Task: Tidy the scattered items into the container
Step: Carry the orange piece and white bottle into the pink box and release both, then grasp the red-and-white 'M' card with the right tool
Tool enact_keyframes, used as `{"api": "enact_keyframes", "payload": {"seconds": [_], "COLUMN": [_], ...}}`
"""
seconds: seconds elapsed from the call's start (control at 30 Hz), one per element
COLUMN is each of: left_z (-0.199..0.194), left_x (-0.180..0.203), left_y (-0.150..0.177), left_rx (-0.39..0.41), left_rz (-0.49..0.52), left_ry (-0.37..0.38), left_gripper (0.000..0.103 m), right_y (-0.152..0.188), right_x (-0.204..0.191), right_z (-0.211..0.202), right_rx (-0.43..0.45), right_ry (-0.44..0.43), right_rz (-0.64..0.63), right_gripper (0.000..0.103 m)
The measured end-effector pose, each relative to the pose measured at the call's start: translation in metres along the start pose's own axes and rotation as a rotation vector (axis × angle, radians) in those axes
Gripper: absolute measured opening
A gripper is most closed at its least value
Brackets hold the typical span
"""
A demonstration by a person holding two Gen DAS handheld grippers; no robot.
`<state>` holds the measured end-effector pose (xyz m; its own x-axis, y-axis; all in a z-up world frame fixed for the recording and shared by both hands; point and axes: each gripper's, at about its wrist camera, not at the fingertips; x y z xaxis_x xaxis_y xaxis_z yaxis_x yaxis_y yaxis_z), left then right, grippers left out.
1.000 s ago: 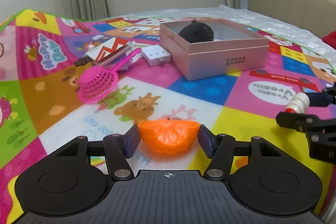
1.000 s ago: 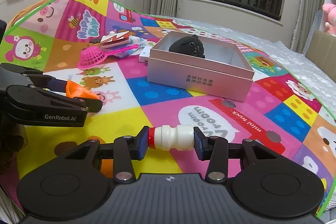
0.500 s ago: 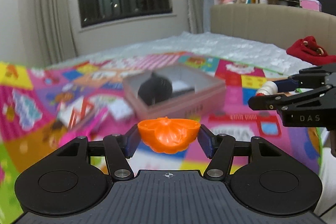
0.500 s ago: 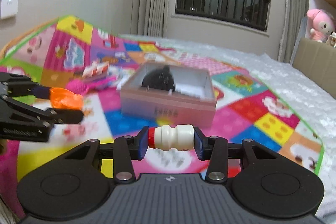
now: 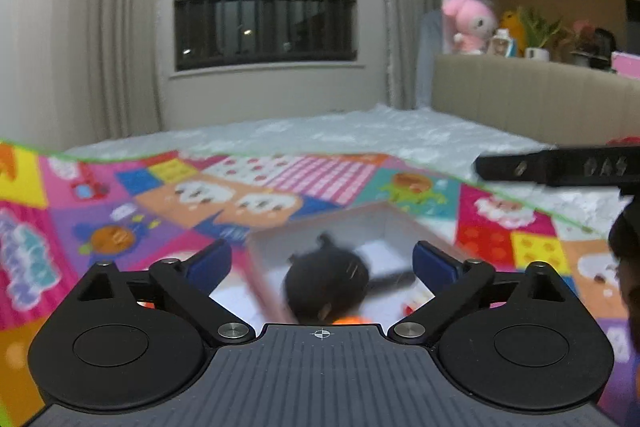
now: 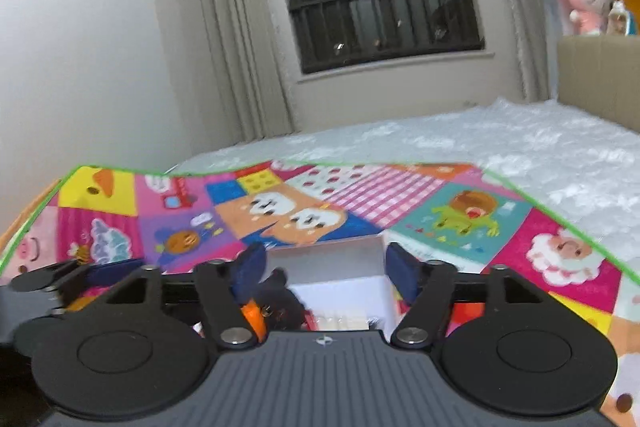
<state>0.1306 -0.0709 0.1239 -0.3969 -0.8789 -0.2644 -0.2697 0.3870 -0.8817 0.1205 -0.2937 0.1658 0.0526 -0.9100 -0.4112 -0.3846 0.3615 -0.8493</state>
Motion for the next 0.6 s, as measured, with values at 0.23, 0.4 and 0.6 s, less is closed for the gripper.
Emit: {"api": "enact_keyframes", "payload": {"seconds": [0.23,0.4,0.6], "left_z": [-0.032,-0.074,-0.113], "left_x": [-0.022,-0.040,-0.058], "left_y": [0.068,0.099,0.115], "left_rx": [-0.239,-0.239,-0.198], "left_rz": [-0.134,-0.211,-0.219], "left_ry": [-0.077,-0.105,-0.141], "left_gripper": [0.103,0.103,0.103], "right_y": [0.032,0.065,0.095], "right_x": [-0.018,-0.071,-0.153], "right_z": [0.002,0.014,0.047], "right_rx": [-0.032,-0.116,-0.215], "right_ry": [0.072,0.006,-0.139], "right_rz": [-0.100,-0.209,-0.324], "right_gripper": [0.089,0.094,0.092]}}
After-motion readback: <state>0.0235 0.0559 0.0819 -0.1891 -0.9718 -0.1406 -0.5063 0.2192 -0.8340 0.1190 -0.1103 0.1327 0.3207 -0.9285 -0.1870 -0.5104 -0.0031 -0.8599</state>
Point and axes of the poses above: each gripper's, at about its wrist camera, not at the fingertips, and z roughly the way its jaws point, x to its right, y to its underside, and after that the axes turned 15 degrees about z, right-handed
